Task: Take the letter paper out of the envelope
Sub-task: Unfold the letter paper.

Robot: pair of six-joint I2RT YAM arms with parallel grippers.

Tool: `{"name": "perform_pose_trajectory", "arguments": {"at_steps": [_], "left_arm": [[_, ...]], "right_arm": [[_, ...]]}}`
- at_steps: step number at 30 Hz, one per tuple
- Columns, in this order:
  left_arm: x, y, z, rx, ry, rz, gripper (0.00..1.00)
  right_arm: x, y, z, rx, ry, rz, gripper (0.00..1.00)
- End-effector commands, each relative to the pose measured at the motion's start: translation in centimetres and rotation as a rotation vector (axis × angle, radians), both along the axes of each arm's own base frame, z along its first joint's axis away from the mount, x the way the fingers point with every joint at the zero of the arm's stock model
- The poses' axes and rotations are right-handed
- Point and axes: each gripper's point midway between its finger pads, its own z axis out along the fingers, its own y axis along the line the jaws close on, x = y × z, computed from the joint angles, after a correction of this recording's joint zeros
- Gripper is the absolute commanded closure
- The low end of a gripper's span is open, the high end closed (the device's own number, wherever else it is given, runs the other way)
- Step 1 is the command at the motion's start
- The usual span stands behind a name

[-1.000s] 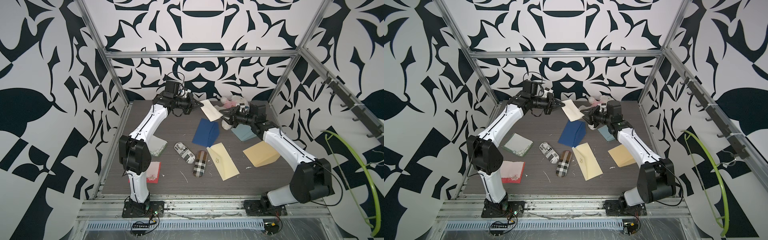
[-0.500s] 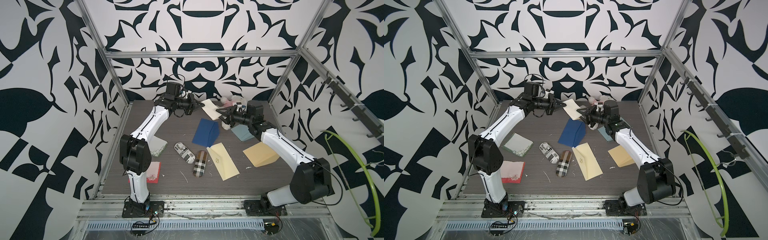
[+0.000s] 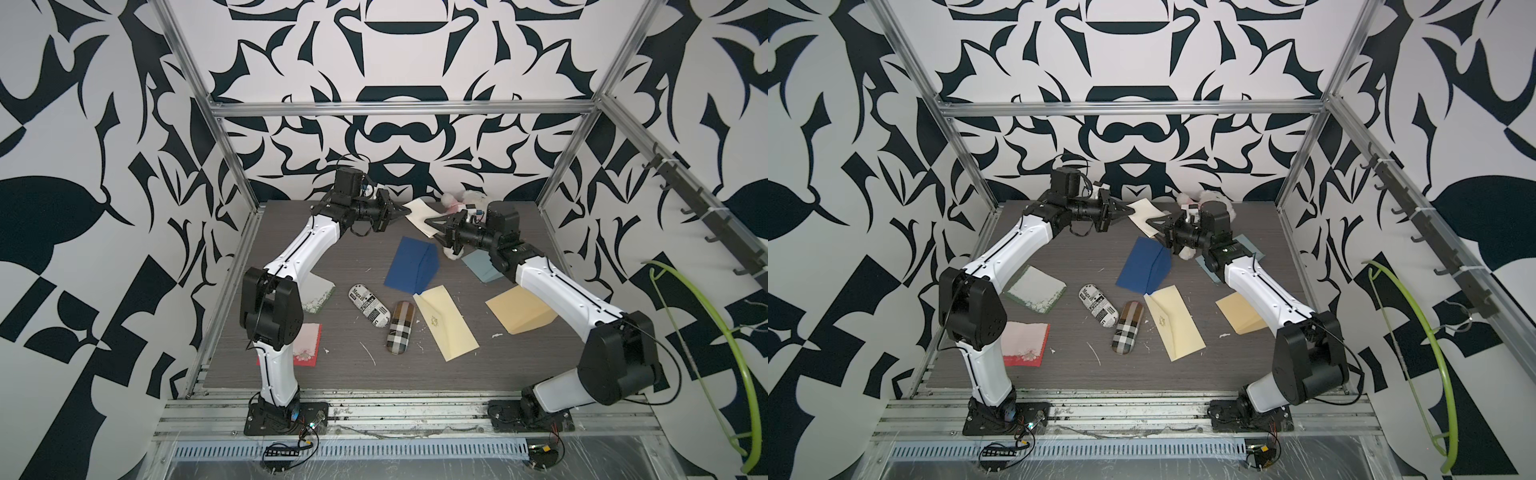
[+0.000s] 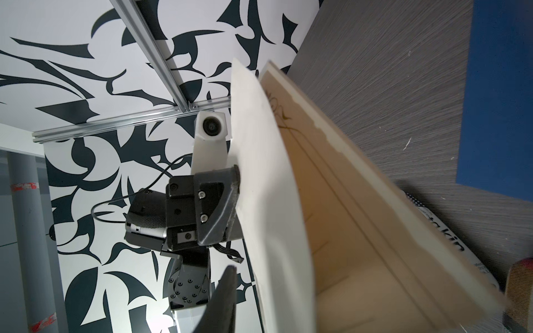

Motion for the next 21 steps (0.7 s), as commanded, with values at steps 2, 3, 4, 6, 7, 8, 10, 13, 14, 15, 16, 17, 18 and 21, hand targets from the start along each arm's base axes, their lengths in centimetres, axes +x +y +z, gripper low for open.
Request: {"name": "perform_pose_trajectory", "arguments": {"at_steps": [2, 3, 4, 6, 7, 8, 10, 13, 14, 15, 16, 17, 18, 21], "left_arm": [[-0.5, -0.4, 1.2, -0.020, -0.028, -0.005, 1.00], [-0.7, -0.5, 1.3, -0.022, -0.029, -0.007, 1.00], [-0.7, -0.5, 1.3, -0.022, -0.028, -0.006, 1.00], [-0.8, -0.4, 1.4, -0.023, -0.025, -0.001, 1.00], [-0.8, -0.4, 1.6, -0.026, -0.028, 0.001, 1.00], [-0.8, -0.3, 1.6, -0.024, -0.030, 0.004, 0.88], [-0.7, 0.0, 1.9, -0.013, -0.045, 0.015, 0.61], [-0.2, 1.8, 2.7, 0.069, -0.122, 0.052, 0.35], [0.1, 2.7, 3.0, 0.107, -0.159, 0.070, 0.30], [0.3, 3.4, 3.2, 0.137, -0.195, 0.082, 0.27], [0.5, 4.0, 3.4, 0.169, -0.242, 0.090, 0.25], [0.8, 4.5, 3.6, 0.197, -0.290, 0.100, 0.23], [0.9, 4.8, 3.8, 0.211, -0.331, 0.100, 0.22], [1.1, 5.3, 5.8, 0.182, -0.479, 0.080, 0.22]], "right_arm": [[0.7, 0.2, 3.3, 0.030, -0.105, -0.010, 0.78], [0.8, 0.2, 3.2, 0.029, -0.105, -0.013, 0.80], [0.9, 0.2, 3.0, 0.025, -0.104, -0.015, 0.82], [1.1, 0.2, 2.8, 0.018, -0.103, -0.020, 0.89], [1.2, 0.1, 2.6, 0.010, -0.102, -0.022, 0.95], [1.2, 0.0, 2.5, -0.007, -0.105, -0.025, 1.00], [1.0, -0.3, 2.3, -0.062, -0.117, -0.024, 1.00], [0.7, -1.3, 2.9, -0.168, -0.161, -0.003, 1.00], [0.5, -1.6, 3.2, -0.217, -0.189, 0.017, 1.00], [0.4, -1.9, 3.4, -0.260, -0.207, 0.038, 1.00], [0.1, -2.1, 3.6, -0.300, -0.222, 0.069, 1.00], [-0.2, -2.3, 3.8, -0.332, -0.241, 0.105, 1.00], [-0.3, -2.4, 4.0, -0.351, -0.259, 0.139, 1.00], [-1.2, -3.0, 4.7, -0.445, -0.354, 0.256, 1.00]]}}
